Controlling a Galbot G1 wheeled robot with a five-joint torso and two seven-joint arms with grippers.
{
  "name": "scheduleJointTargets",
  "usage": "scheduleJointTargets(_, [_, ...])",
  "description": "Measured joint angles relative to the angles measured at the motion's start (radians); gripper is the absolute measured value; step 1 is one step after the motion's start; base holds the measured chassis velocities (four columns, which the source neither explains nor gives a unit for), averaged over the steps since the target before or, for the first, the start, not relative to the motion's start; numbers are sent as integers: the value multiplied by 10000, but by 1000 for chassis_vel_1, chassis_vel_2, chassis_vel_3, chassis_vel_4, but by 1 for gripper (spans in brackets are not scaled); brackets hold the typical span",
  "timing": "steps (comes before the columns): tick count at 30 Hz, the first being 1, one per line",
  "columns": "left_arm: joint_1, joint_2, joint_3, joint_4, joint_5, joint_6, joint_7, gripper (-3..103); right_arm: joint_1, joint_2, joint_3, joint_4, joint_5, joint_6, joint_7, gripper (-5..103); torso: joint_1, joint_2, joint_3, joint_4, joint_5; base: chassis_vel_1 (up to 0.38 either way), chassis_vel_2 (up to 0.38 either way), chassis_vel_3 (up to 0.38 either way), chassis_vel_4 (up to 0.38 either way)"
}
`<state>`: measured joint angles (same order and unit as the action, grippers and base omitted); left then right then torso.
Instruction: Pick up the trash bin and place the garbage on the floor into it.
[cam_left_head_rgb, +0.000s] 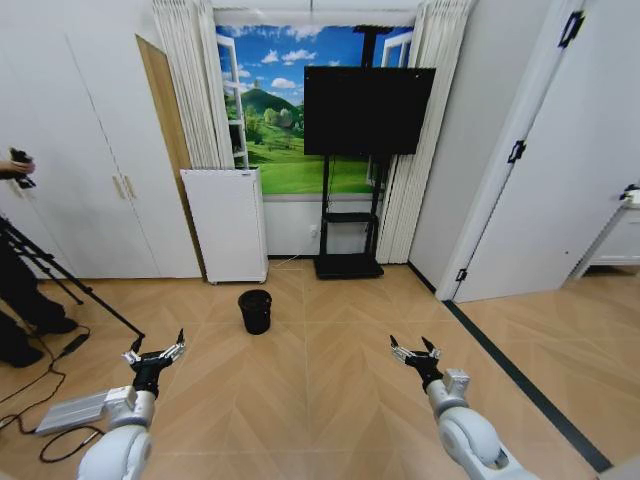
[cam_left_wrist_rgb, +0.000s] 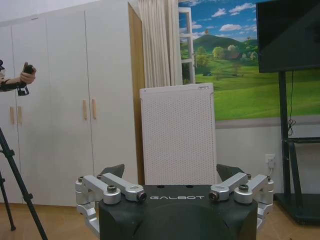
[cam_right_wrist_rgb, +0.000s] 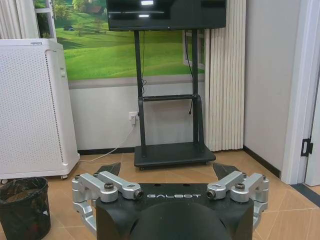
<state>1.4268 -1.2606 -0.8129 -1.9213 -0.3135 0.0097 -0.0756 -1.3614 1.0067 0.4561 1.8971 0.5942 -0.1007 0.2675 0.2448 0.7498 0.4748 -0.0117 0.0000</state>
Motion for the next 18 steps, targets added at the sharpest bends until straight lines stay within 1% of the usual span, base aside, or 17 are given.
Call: scheduleJointTargets(18, [0, 0, 0, 0, 0, -1, 0, 100, 0, 0, 0, 0, 0, 0, 0, 100, 0, 0, 0, 0, 0, 0, 0, 0, 0])
